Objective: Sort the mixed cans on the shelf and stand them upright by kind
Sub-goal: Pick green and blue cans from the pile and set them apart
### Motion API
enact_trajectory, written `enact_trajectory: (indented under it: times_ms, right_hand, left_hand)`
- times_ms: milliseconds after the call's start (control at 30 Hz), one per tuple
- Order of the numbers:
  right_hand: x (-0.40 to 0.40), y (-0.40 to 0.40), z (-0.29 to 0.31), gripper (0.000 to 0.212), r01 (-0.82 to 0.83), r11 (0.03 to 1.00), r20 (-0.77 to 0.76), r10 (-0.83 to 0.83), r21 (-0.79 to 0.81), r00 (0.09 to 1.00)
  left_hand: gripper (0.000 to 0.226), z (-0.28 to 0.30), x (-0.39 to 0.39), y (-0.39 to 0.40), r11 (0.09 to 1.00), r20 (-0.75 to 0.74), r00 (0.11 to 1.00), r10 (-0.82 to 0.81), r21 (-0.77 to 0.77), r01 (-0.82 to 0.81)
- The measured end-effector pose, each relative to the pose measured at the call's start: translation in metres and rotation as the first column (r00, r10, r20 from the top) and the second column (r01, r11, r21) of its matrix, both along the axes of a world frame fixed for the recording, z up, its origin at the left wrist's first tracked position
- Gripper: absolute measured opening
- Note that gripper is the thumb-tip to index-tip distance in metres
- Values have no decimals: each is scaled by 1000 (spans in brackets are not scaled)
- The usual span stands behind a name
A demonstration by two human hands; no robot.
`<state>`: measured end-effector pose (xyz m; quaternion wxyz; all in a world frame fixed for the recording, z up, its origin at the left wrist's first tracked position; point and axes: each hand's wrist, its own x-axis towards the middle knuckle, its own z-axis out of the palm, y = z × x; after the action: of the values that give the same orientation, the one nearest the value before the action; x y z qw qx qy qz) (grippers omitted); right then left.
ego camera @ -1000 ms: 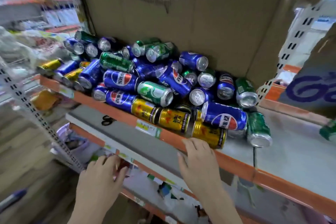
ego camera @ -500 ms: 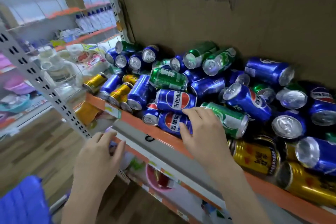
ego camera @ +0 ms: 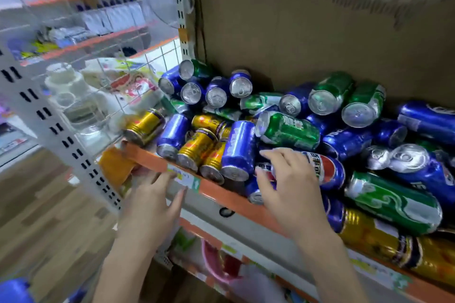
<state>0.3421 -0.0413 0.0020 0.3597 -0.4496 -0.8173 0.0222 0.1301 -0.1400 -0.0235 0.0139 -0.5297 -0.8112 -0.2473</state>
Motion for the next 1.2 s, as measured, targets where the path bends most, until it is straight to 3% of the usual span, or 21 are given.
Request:
enact_trajectory:
  times_ms: [100,200,367,567,967,1133,1200]
  right_hand:
    - [-48,-2,0,34,70,997,17,-71,19,997]
    - [-93,-7,-1,34,79,997,45,-79,-8,996]
    - [-130,-9,-2,34,109,993,110,-103,-51,989]
    - [-140,22,13,36,122,992,99,-118,-36,988]
    - [-100,106,51,33,189,970,137,-210,151,968]
    - [-112,143,61,35,149,982,297,-176,113,939]
    - [-127,157,66,50,128,989,418,-148,76,896]
  left_hand:
    - [50,2,-52,10,993,-74,994,-85,-89,78]
    - [40,12,-94,13,999,-51,997,-52,-12,52]
    - [47,20,-132,26,991,-118,984,-133,11,135]
    - [41,25,-132,67,969,-207,950,-235,26,246]
    - [25,75,-87,177,901,-310,868,-388,72,429]
    - [22,76,-85,192,886,-289,860,-422,69,458]
    - [22,75,-97,195,901,-278,870,-407,37,433]
